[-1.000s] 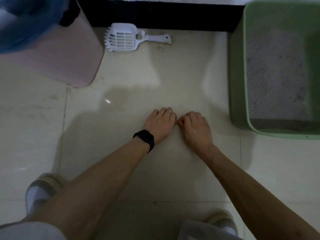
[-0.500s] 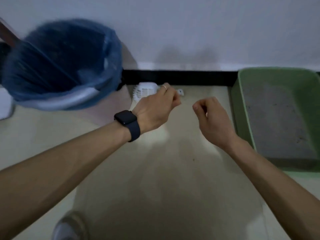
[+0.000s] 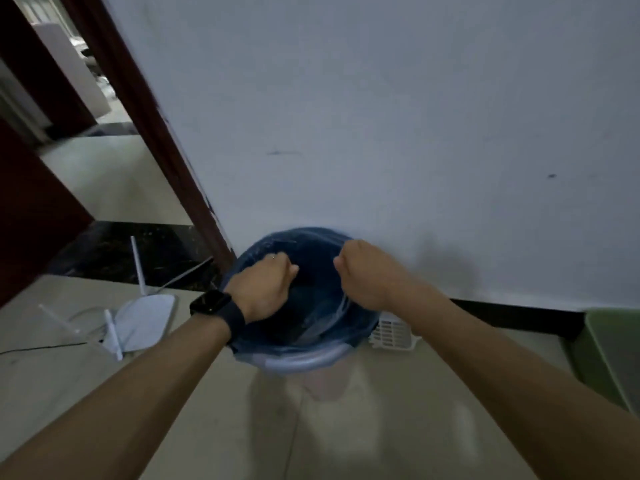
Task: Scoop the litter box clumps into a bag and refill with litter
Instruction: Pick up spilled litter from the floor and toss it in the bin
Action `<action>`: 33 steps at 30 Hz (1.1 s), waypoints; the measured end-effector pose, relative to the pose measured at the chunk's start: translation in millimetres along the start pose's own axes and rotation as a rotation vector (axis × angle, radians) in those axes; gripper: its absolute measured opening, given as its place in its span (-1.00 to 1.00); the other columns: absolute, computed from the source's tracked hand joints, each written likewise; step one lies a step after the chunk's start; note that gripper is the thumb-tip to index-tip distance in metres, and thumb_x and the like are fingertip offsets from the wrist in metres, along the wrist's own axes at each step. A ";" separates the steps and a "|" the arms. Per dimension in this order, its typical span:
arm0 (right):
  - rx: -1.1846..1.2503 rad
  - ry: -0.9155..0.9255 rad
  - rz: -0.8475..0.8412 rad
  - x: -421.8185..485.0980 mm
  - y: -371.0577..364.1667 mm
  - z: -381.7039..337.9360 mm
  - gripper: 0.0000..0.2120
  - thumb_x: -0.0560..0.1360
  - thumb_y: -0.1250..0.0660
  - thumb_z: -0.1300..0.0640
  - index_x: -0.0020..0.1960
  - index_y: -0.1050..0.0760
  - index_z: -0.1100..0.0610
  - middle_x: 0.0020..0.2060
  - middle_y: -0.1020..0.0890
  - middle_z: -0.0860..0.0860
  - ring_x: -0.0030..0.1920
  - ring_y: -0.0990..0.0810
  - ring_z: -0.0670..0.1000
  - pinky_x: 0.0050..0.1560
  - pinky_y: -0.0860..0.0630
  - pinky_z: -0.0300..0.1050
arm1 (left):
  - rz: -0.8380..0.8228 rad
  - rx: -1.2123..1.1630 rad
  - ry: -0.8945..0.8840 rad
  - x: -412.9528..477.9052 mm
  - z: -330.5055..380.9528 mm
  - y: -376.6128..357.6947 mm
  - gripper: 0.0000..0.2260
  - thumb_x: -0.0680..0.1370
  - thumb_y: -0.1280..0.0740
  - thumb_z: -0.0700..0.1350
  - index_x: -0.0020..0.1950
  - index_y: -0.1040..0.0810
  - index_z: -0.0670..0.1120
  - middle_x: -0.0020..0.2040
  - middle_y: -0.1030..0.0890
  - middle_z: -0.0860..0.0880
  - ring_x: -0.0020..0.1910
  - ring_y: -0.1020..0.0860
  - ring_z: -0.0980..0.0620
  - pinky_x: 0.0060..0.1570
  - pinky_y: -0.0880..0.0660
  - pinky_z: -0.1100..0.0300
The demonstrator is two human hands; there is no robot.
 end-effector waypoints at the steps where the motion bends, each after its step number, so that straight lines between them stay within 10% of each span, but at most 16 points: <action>1: -0.048 0.002 -0.039 5.0 -6.0 -3.7 -0.70 0.69 0.00 0.12 0.12 -0.44 0.27 0.13 -0.49 0.18 0.10 -0.48 0.17 0.08 -0.42 -0.03 | -0.040 0.039 0.008 -1.8 -3.6 -3.8 -0.72 0.68 0.01 0.09 -0.14 -0.27 -0.01 -0.19 -0.46 -0.02 -0.22 -0.49 -0.09 -0.15 -0.45 -0.04; 4: -0.069 -0.024 -0.065 16.5 -19.5 -2.7 -0.70 0.68 -0.05 -0.03 0.01 -0.43 0.15 -0.17 -0.54 0.05 -0.14 -0.53 0.08 -0.09 -0.50 0.01 | -0.062 0.149 0.007 -7.7 -7.4 -3.3 -0.69 0.68 0.01 0.13 -0.12 -0.36 0.01 -0.22 -0.50 0.02 -0.26 -0.49 -0.04 -0.25 -0.43 0.06; 7: -0.113 0.015 -0.116 20.5 -32.8 -2.1 -0.68 0.55 -0.31 0.05 0.26 -0.34 0.06 0.11 -0.51 0.04 0.08 -0.51 0.10 0.07 -0.51 0.04 | -0.138 0.150 -0.016 -10.7 -10.9 -6.5 -0.86 0.62 -0.22 0.07 0.10 -0.37 0.05 0.01 -0.52 0.01 -0.14 -0.52 -0.04 -0.21 -0.50 0.03; 11: -0.037 0.020 -0.046 22.0 -27.9 1.7 -0.68 0.56 -0.32 -0.06 0.29 -0.46 -0.03 0.14 -0.60 -0.03 0.08 -0.57 0.03 0.09 -0.54 -0.04 | -0.252 0.139 -0.011 -17.1 -9.9 -10.7 -0.56 0.54 -0.35 0.03 0.38 -0.31 0.16 0.19 -0.50 0.05 0.07 -0.55 -0.04 -0.13 -0.49 0.10; 16: -0.080 0.101 0.039 10.4 -17.9 8.2 -0.59 0.47 -0.28 0.14 0.30 -0.43 -0.11 0.23 -0.53 -0.05 0.20 -0.49 0.08 0.19 -0.49 0.05 | -0.033 0.232 -0.034 -10.8 10.5 8.2 -0.62 0.63 -0.11 0.21 -0.19 -0.52 0.01 -0.23 -0.59 -0.01 -0.32 -0.50 0.01 -0.40 -0.36 0.14; 18: 0.079 0.097 0.128 -3.7 -4.6 14.7 -0.69 0.51 -0.34 0.03 0.25 -0.48 -0.09 0.10 -0.61 -0.08 0.08 -0.56 0.00 0.12 -0.54 0.01 | 0.015 0.141 -0.097 -11.5 29.5 12.4 -0.81 0.64 -0.17 0.11 0.12 -0.47 0.04 0.05 -0.59 -0.04 -0.18 -0.54 -0.04 -0.30 -0.47 0.07; 20: 0.223 0.079 0.266 -24.1 11.6 30.8 -0.88 0.55 -0.35 -0.02 0.05 -0.55 -0.03 -0.12 -0.66 -0.10 -0.12 -0.60 -0.07 -0.01 -0.58 -0.07 | 0.046 0.016 -0.201 -13.5 60.2 14.6 -0.58 0.60 -0.27 0.00 0.42 -0.24 0.10 0.34 -0.40 -0.04 -0.06 -0.54 -0.08 -0.30 -0.48 0.06; 25: 0.432 -0.122 0.449 -116.1 4.7 117.9 -0.87 0.54 -0.33 0.18 0.06 -0.52 0.02 -0.12 -0.62 -0.13 -0.18 -0.57 -0.15 -0.16 -0.46 -0.40 | 0.382 -0.147 -0.471 -43.7 167.6 6.9 -0.66 0.58 -0.27 -0.08 0.36 -0.42 -0.01 0.25 -0.48 -0.01 0.02 -0.53 -0.01 -0.21 -0.52 0.10; 33: 0.379 -0.629 0.197 -306.8 -186.1 271.1 -0.79 0.49 -0.43 0.02 0.13 -0.63 -0.03 -0.04 -0.65 -0.09 -0.17 -0.61 -0.11 -0.05 -0.46 -0.28 | -0.354 -0.063 -0.364 -108.0 250.4 -288.5 -0.63 0.64 -0.17 0.08 0.45 -0.36 0.12 0.39 -0.37 0.04 0.32 -0.36 -0.01 0.26 -0.36 0.07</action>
Point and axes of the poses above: each hand's wrist, its own x-axis towards the middle knuckle, its own y-axis out of the back of the hand, z = x × y, the point moved 9 cm from there along x, towards the middle knuckle
